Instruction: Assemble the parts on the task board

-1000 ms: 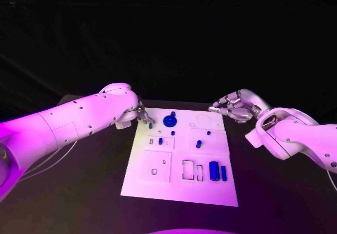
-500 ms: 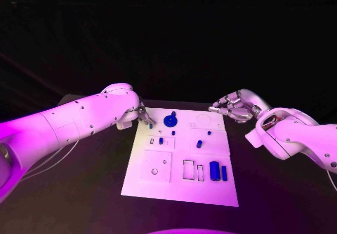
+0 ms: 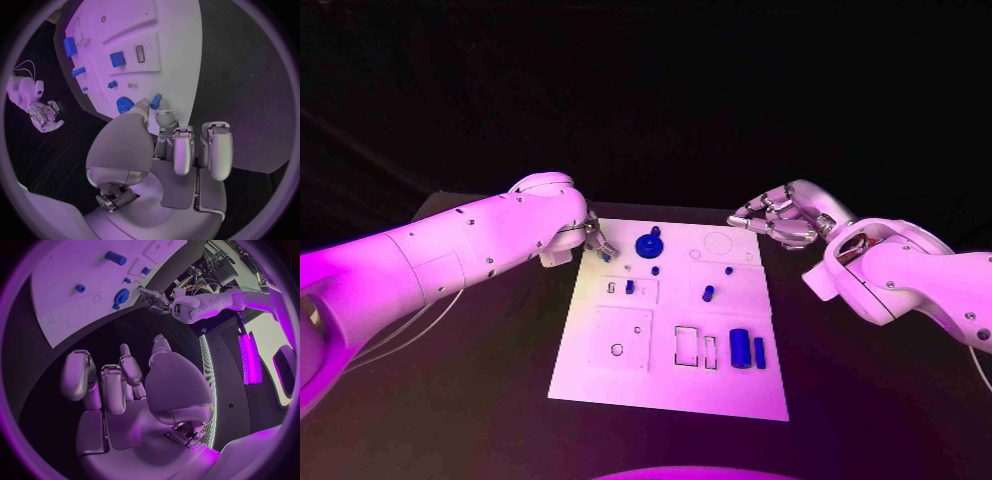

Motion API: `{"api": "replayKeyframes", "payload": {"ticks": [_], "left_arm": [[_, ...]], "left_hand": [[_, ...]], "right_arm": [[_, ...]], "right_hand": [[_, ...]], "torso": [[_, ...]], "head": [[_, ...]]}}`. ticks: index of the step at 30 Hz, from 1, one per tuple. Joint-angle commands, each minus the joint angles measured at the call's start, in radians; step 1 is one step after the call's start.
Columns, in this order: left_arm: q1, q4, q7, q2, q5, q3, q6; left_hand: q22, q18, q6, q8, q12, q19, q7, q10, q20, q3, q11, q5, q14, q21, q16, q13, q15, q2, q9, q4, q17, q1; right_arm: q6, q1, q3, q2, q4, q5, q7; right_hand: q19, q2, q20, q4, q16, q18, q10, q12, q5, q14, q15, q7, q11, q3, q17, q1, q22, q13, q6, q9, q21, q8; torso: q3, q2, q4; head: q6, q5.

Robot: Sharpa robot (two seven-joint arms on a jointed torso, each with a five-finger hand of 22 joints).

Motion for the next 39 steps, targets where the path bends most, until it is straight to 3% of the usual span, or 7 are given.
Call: {"api": "replayKeyframes", "payload": {"ticks": [1, 10, 14, 16, 23, 35, 39], "left_arm": [[0.000, 0.001, 0.008, 0.002, 0.012, 0.000, -0.004], [-0.001, 0.005, 0.015, -0.002, 0.039, 0.000, -0.023], [-0.001, 0.010, 0.023, -0.006, 0.066, 0.001, -0.040], [-0.001, 0.013, 0.027, -0.010, 0.080, 0.001, -0.049], [0.000, 0.059, 0.036, -0.047, 0.155, 0.001, -0.098], [-0.001, 0.229, 0.038, -0.155, 0.225, 0.000, -0.173], [-0.009, 0.281, 0.040, -0.184, 0.226, 0.000, -0.184]], "left_hand": [[0.233, -0.007, 0.007, -0.007, 0.003, 0.081, 0.002, 0.000, 0.006, 0.003, 0.000, 0.001, 0.105, -0.003, 0.002, -0.002, 0.005, 0.004, -0.003, -0.002, 0.263, 0.015], [0.231, -0.006, 0.004, -0.011, 0.000, 0.079, 0.000, -0.006, 0.005, 0.033, -0.003, 0.004, 0.105, -0.005, 0.002, -0.011, 0.002, 0.035, -0.015, -0.010, 0.263, 0.080], [0.227, -0.005, -0.006, -0.013, -0.008, 0.076, -0.002, -0.014, 0.003, 0.107, -0.006, 0.009, 0.105, -0.008, 0.002, -0.020, -0.002, 0.062, -0.021, -0.033, 0.263, 0.162], [0.225, -0.004, -0.013, -0.010, -0.012, 0.075, 0.002, -0.016, 0.002, 0.164, -0.004, 0.009, 0.105, -0.009, 0.002, -0.026, -0.001, 0.063, -0.022, -0.046, 0.263, 0.198], [0.225, -0.004, -0.023, 0.023, -0.011, 0.074, 0.005, -0.009, 0.006, 0.369, -0.001, 0.006, 0.105, -0.010, 0.002, -0.040, 0.007, -0.003, -0.009, -0.048, 0.263, 0.187], [0.226, -0.004, -0.025, 0.050, 0.005, 0.075, 0.002, 0.001, 0.005, 0.449, -0.002, 0.004, 0.105, -0.009, 0.002, -0.031, 0.004, -0.041, 0.001, -0.060, 0.263, 0.149], [0.226, -0.004, -0.025, 0.052, 0.006, 0.074, 0.002, 0.002, 0.005, 0.455, -0.003, 0.004, 0.105, -0.010, 0.002, -0.030, 0.004, -0.046, 0.001, -0.063, 0.263, 0.146]], "right_arm": [[0.013, -0.001, 0.000, 0.000, 0.000, -0.006, 0.003], [0.016, -0.001, 0.000, 0.000, -0.002, -0.006, 0.002], [0.018, -0.002, 0.000, 0.001, -0.004, -0.006, 0.000], [0.019, -0.002, 0.000, 0.001, -0.004, -0.006, 0.000], [0.021, -0.003, 0.000, 0.000, -0.006, -0.006, -0.004], [0.026, -0.006, -0.001, -0.002, -0.008, -0.006, -0.010], [0.027, -0.007, -0.001, -0.002, -0.009, -0.006, -0.010]], "right_hand": [[0.005, 0.006, -0.002, -0.002, -0.003, 0.013, 0.003, 0.004, 0.006, 0.060, -0.008, 0.000, -0.004, 0.002, 0.074, 0.000, 0.030, 0.001, -0.006, 0.001, -0.004, 0.007], [0.005, 0.007, -0.002, -0.002, -0.003, 0.013, 0.004, 0.005, 0.008, 0.060, -0.008, -0.001, -0.004, 0.002, 0.074, 0.001, 0.031, 0.002, -0.006, 0.001, -0.004, 0.007], [0.005, 0.009, -0.002, -0.002, -0.003, 0.013, 0.004, 0.005, 0.009, 0.060, -0.008, -0.001, -0.004, 0.002, 0.074, 0.002, 0.030, 0.002, -0.006, 0.001, -0.004, 0.007], [0.005, 0.009, -0.002, -0.002, -0.003, 0.013, 0.004, 0.005, 0.009, 0.060, -0.008, -0.001, -0.004, 0.002, 0.074, 0.002, 0.030, 0.002, -0.006, 0.001, -0.004, 0.007], [0.005, 0.009, -0.002, -0.002, -0.003, 0.013, 0.004, 0.005, 0.009, 0.060, -0.008, -0.001, -0.004, 0.002, 0.074, 0.002, 0.030, 0.002, -0.006, 0.001, -0.004, 0.007], [0.005, 0.010, -0.002, -0.002, -0.003, 0.013, 0.005, 0.006, 0.010, 0.060, -0.008, -0.001, -0.004, 0.002, 0.073, 0.003, 0.031, 0.003, -0.005, 0.001, -0.004, 0.007], [0.005, 0.010, -0.002, -0.002, -0.003, 0.013, 0.005, 0.007, 0.012, 0.060, -0.008, -0.001, -0.004, 0.002, 0.073, 0.004, 0.030, 0.003, -0.005, 0.001, -0.005, 0.007]], "torso": [[0.0007, -0.001, -0.0003], [0.0012, 0.000, 0.0000], [0.0006, 0.000, 0.0004], [0.0008, 0.000, 0.0004], [0.0007, -0.003, 0.0011], [-0.0011, -0.009, 0.0065], [-0.0011, -0.009, 0.0076]], "head": [[-0.001, 0.001], [-0.002, 0.000], [-0.003, 0.000], [-0.003, 0.000], [-0.008, 0.002], [-0.012, 0.006], [-0.015, 0.008]]}}
